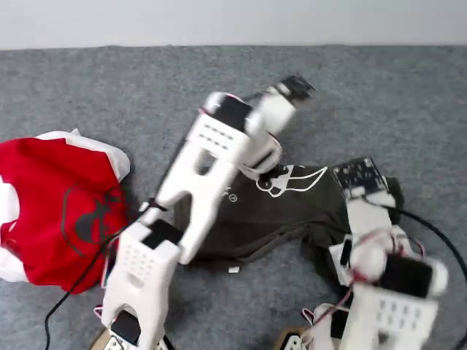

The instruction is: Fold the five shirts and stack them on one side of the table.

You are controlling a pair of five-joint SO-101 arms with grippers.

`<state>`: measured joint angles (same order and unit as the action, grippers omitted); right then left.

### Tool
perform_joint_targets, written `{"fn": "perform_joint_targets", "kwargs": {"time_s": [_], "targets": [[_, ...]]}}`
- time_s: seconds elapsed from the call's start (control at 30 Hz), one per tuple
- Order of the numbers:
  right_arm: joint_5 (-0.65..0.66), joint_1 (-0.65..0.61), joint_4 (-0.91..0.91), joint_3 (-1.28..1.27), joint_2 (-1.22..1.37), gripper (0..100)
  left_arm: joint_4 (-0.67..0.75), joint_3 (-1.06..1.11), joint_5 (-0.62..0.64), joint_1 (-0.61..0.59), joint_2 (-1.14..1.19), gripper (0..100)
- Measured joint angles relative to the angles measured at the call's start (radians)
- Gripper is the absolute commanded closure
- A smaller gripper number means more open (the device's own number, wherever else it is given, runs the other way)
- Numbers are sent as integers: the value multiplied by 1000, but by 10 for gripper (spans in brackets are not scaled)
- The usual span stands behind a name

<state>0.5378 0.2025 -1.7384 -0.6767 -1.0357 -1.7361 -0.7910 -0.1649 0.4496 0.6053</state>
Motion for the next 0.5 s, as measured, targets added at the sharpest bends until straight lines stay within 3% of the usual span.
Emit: {"fn": "perform_joint_targets", "kwargs": {"time_s": [0.1, 0.5], "targets": [[38, 0, 0, 0, 127, 762, 0, 3, 0, -63, -48, 776], [249, 64, 77, -101, 411, 760, 0, 170, -20, -183, -140, 776]]}}
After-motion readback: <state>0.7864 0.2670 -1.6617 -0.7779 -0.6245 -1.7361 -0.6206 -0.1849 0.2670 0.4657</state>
